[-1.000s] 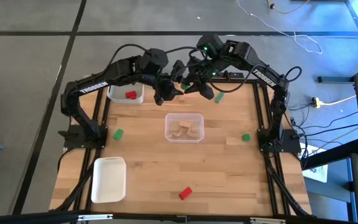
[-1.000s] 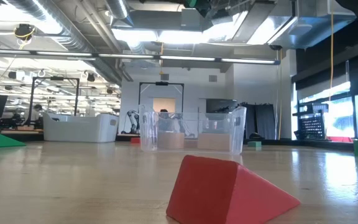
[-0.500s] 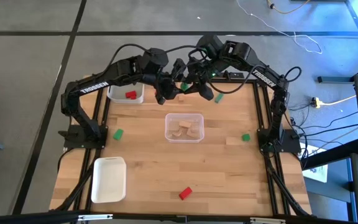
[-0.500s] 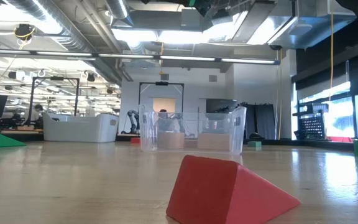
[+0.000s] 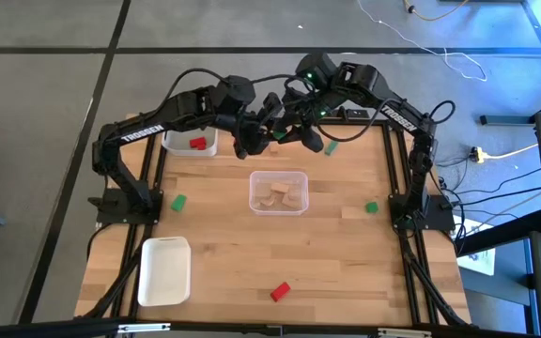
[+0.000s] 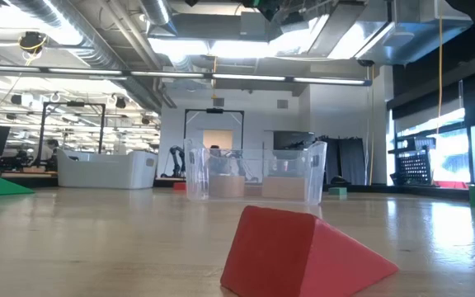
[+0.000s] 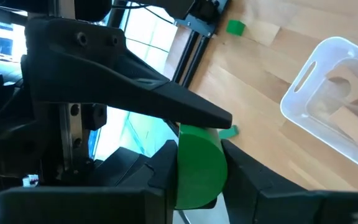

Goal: Sort & place blocks by color
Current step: Put the green block into the white bin

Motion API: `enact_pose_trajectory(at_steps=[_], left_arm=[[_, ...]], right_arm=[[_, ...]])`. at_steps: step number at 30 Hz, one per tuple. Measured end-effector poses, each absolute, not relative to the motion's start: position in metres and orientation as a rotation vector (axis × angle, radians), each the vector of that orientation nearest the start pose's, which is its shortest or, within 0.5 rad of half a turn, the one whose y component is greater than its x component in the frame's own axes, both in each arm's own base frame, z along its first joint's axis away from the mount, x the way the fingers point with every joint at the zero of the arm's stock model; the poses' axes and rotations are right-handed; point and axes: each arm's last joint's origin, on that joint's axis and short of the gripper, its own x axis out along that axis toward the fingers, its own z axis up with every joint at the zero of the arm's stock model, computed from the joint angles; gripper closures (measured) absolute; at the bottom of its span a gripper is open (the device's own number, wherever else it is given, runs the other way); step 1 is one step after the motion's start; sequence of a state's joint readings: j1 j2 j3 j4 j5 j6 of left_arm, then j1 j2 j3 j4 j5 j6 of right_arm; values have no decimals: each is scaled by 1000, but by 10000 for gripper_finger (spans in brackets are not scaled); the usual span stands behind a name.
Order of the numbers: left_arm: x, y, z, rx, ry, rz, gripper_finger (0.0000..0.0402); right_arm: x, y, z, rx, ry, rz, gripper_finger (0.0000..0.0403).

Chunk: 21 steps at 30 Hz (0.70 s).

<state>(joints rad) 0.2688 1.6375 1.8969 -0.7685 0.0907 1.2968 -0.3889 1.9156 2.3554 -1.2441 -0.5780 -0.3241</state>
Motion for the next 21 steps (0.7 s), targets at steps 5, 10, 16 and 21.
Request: enact_pose_trajectory(at_steps=[5, 10, 16, 21], left_arm=[[332, 89, 440, 1172, 550, -159, 319], [331, 90, 439, 1149, 587, -136, 319], [329, 89, 436, 1098, 625, -138, 319], [329, 88, 436, 1089, 625, -136, 319]], right_arm=[[348, -126, 444, 62, 671, 285, 224], [348, -126, 445, 61, 669, 274, 222], [348, -127, 444, 40, 680, 241, 222], [348, -128, 444, 22, 682, 232, 225]])
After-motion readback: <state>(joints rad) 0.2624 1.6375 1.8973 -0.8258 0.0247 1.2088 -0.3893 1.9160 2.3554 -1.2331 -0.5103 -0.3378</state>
